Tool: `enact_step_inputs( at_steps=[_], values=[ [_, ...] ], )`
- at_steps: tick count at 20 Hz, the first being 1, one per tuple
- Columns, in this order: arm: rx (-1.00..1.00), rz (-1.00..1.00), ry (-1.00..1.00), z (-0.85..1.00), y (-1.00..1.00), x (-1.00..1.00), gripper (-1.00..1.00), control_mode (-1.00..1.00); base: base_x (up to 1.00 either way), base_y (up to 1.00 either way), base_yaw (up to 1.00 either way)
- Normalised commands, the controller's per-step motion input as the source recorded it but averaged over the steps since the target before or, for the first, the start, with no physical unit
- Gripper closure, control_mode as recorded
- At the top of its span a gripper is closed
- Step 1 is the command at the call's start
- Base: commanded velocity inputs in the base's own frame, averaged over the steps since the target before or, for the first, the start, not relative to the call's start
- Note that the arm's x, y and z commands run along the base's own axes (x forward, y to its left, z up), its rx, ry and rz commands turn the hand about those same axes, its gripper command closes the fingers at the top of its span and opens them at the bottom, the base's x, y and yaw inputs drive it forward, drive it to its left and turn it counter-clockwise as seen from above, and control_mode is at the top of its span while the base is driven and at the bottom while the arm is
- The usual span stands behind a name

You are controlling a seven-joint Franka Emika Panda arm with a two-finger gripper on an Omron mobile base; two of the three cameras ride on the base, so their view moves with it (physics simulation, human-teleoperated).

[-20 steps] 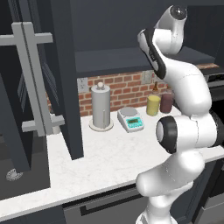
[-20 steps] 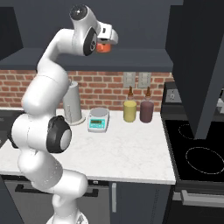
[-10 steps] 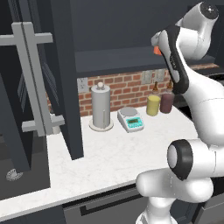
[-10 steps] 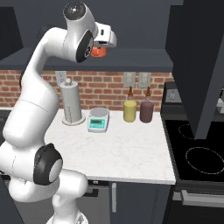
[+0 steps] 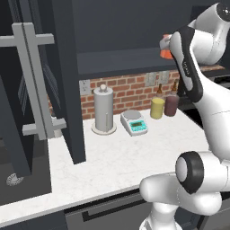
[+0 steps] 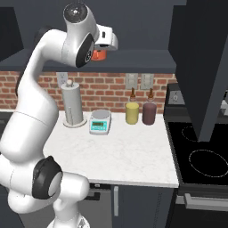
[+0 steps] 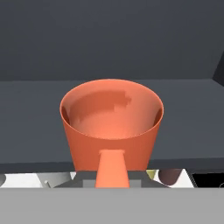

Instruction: Gather all objects into one cabinet and sort the glasses and bowls to opposite sides.

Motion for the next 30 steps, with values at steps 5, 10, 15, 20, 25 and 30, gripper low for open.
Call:
enact_step_inputs(
  at_steps=[5,10,15,20,25,30],
  values=[
    [0.00,0.00,0.00,0.00,0.00,-0.01,1.00,-1.00,0.00,0.00,0.00],
    [0.00,0.00,0.00,0.00,0.00,-0.11,1.00,1.00,-0.39,0.00,0.02],
    [0.00,0.00,0.00,0.00,0.00,0.00,1.00,1.00,-0.95,0.00,0.03],
    [0.00,0.00,0.00,0.00,0.00,0.00,1.00,1.00,-1.00,0.00,0.03],
    [0.00,0.00,0.00,0.00,0.00,0.00,1.00,1.00,-1.00,0.00,0.06],
    [0.00,0.00,0.00,0.00,0.00,0.00,1.00,1.00,-1.00,0.23,0.03]
  ],
)
